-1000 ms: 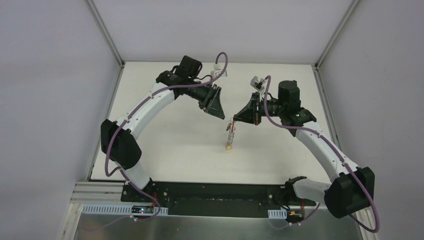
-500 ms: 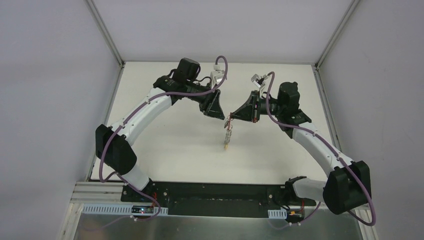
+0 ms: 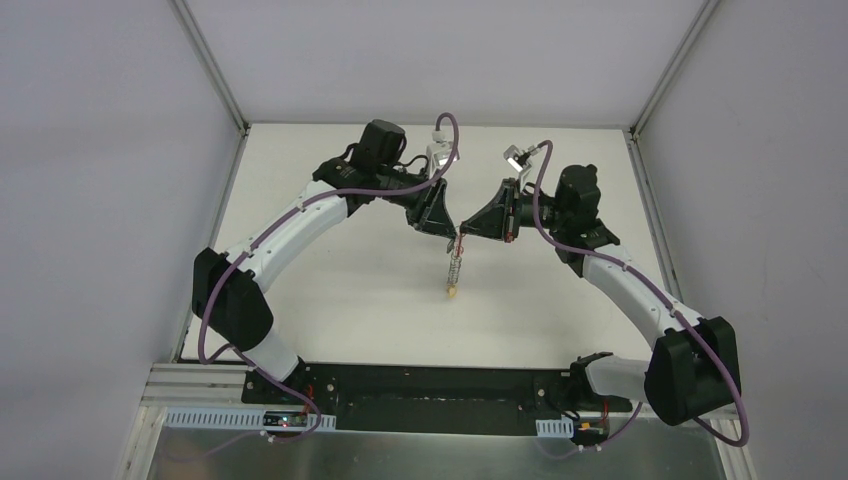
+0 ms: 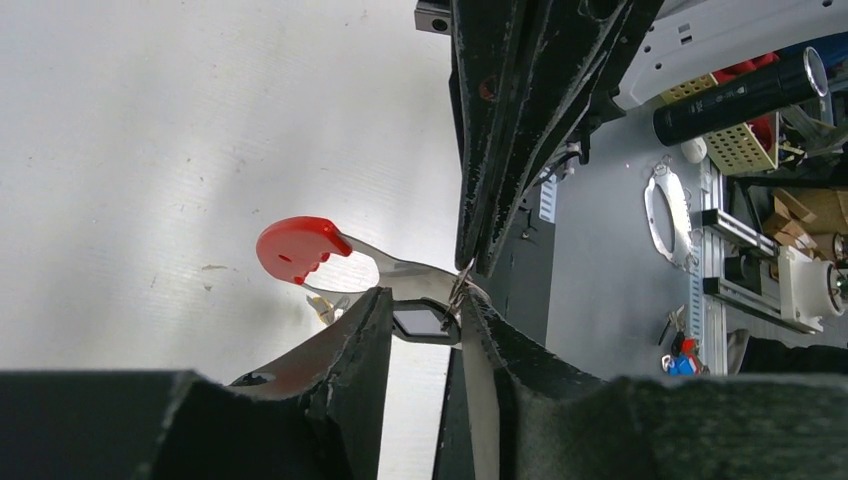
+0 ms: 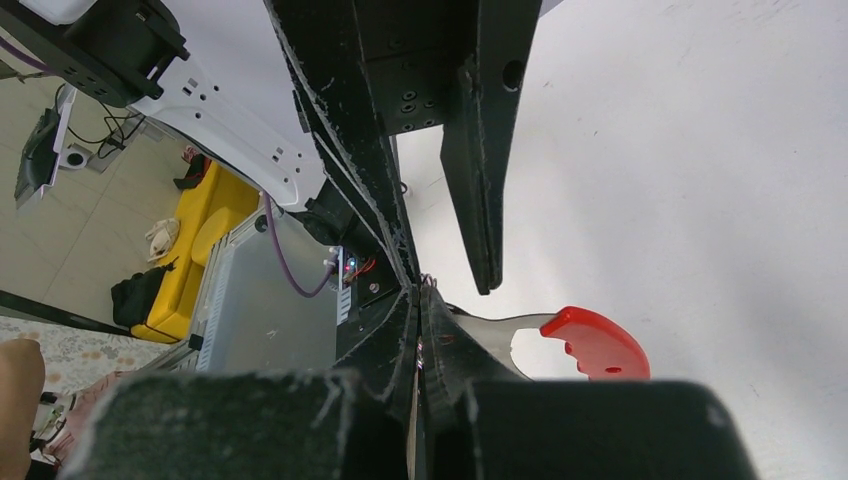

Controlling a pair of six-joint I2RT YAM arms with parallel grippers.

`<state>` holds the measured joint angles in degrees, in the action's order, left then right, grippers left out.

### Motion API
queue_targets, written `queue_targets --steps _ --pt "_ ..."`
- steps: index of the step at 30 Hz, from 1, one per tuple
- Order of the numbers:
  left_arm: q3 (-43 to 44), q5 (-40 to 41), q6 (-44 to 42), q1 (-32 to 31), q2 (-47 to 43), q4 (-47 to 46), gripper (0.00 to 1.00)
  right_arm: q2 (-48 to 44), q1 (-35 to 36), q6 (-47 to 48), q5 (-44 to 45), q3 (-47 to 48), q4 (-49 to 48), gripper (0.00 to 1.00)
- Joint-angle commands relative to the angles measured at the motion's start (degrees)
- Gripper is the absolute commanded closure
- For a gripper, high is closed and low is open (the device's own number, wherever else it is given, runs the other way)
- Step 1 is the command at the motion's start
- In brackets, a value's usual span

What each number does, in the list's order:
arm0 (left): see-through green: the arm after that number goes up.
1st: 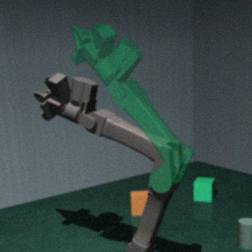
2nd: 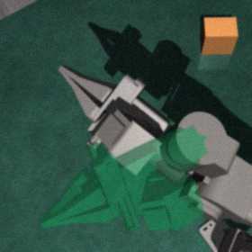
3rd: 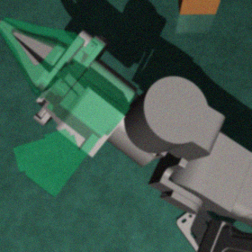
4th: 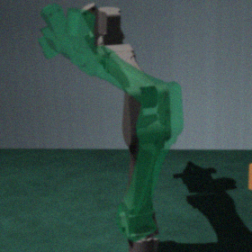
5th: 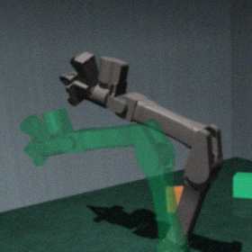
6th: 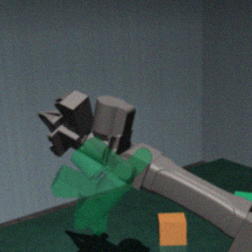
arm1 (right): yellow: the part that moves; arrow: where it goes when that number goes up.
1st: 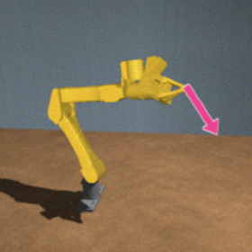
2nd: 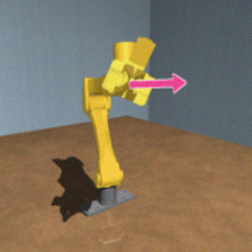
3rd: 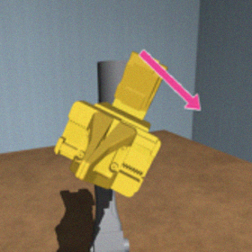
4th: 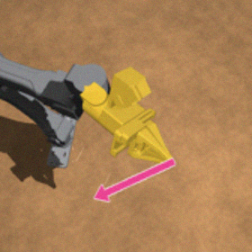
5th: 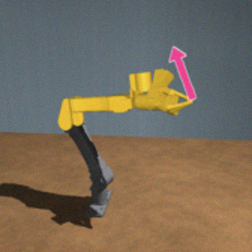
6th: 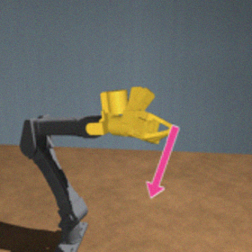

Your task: Put the keys on the keyring

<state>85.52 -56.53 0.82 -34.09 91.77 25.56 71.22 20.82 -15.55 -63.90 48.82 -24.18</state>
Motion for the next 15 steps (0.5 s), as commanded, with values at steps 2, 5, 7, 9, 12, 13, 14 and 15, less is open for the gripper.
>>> queue_targets --steps 2,5,7,9,12,13,14,15 --pt "-0.6 -1.9 1.1 -0.9 -2.3 -2.3 0.74 -0.3 -0.3 -0.8 -1.6 -0.4 -4.4 1.00" --pt "-0.7 -2.2 1.0 -0.9 -2.4 -2.2 0.82 -0.5 -0.4 -0.5 -1.4 -0.6 -4.4 1.00" --pt "-0.8 -2.5 1.0 -0.9 -2.5 -2.2 0.89 -0.6 -0.6 -0.4 -1.3 -0.8 -4.4 1.00" --pt "-0.7 -2.8 1.2 -0.9 -2.5 -2.3 0.94 -0.5 -0.6 -0.2 -1.2 -1.0 -4.4 1.00" --pt "-0.5 -3.2 1.6 -0.9 -2.4 -2.3 1.00 -0.4 -0.6 -0.1 -1.0 -1.2 -4.4 1.00" --pt "-0.5 -3.3 1.9 -0.9 -2.4 -2.5 1.00 -0.4 -0.6 -0.1 -0.9 -1.2 -4.4 1.00" --pt "-0.4 -3.4 2.2 -0.9 -2.4 -2.6 1.00 -0.3 -0.6 0.0 -0.9 -1.2 -4.4 1.00" --pt "-0.4 -3.4 2.6 -0.9 -2.5 -2.6 1.00 -0.3 -0.6 0.1 -0.7 -1.2 -4.4 1.00"
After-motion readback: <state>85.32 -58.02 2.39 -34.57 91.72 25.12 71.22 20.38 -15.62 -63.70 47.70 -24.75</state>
